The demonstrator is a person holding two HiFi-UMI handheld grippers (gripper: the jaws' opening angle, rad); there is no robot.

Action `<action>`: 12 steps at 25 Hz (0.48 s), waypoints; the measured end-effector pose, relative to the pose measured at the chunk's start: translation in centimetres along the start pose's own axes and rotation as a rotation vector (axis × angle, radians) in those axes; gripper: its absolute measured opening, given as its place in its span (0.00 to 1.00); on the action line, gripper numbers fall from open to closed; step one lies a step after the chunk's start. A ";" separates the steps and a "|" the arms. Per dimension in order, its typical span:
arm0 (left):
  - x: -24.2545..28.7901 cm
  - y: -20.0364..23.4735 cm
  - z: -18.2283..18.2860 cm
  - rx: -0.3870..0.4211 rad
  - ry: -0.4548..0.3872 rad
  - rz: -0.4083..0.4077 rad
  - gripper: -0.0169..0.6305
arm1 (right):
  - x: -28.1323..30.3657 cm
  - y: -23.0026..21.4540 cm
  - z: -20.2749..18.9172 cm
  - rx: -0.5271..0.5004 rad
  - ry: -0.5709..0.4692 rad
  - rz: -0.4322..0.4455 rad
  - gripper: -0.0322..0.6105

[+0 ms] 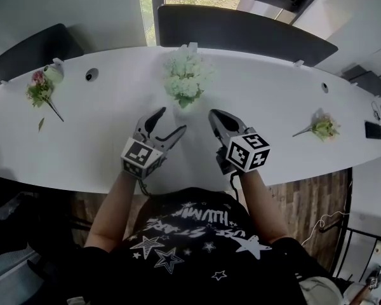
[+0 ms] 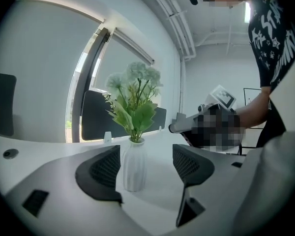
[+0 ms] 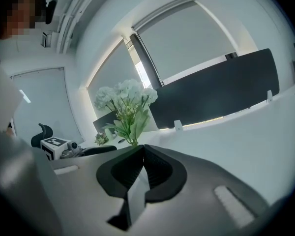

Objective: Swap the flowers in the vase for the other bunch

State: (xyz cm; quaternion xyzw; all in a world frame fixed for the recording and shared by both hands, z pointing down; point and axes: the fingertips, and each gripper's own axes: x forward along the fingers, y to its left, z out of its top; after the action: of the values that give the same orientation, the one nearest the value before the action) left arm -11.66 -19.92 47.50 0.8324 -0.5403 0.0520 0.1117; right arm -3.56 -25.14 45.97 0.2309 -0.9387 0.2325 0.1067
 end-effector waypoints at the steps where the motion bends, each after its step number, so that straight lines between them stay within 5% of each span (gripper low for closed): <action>1: 0.3 -0.1 -0.1 0.006 0.002 -0.003 0.53 | 0.2 -0.1 0.0 -0.001 0.004 0.001 0.05; 12: 3.0 1.9 -2.8 0.041 0.046 0.029 0.61 | 2.2 -1.3 0.3 -0.026 0.027 0.016 0.05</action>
State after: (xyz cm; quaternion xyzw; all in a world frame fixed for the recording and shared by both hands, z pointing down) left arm -12.08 -22.66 51.10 0.8252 -0.5484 0.0838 0.1060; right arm -4.93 -27.14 46.86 0.2188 -0.9420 0.2242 0.1205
